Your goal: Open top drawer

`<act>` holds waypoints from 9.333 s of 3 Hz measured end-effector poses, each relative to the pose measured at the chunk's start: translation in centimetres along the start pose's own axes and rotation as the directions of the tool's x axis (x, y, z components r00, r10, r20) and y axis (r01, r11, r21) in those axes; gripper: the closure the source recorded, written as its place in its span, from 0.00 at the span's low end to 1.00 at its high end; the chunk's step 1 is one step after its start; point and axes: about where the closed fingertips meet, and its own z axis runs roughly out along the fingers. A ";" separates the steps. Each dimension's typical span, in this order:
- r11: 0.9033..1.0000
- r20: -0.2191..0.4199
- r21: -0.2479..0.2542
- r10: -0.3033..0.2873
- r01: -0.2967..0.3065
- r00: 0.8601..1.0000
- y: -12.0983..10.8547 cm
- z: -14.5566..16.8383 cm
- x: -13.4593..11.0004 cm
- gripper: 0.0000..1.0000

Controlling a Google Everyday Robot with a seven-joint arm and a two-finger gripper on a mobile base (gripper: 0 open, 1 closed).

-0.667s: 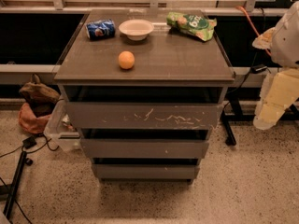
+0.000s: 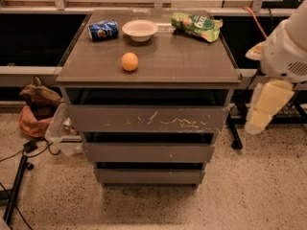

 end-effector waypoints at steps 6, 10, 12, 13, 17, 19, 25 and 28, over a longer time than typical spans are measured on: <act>0.993 0.231 -0.027 -0.104 0.114 0.967 -5.5 23.2 -2.7 0.00; 0.972 0.255 -0.067 -0.202 0.226 0.946 -6.9 33.2 -3.2 0.00; 0.956 0.193 -0.209 -0.165 0.204 0.967 -2.1 29.8 -1.8 0.00; 0.939 0.173 -0.291 -0.139 0.186 0.975 0.5 27.4 -1.3 0.00; 0.948 0.170 -0.209 -0.207 0.241 0.963 -3.8 29.3 -3.6 0.00; 0.914 0.219 -0.321 -0.182 0.247 0.959 -1.8 33.0 -3.9 0.00; 0.898 0.230 -0.396 -0.107 0.193 0.967 5.1 30.4 -4.4 0.00; 0.877 0.188 -0.448 -0.099 0.174 0.977 9.8 28.8 -4.8 0.00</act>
Offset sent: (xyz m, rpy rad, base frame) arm 0.1392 0.0740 -0.1464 0.2868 -0.0978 0.2113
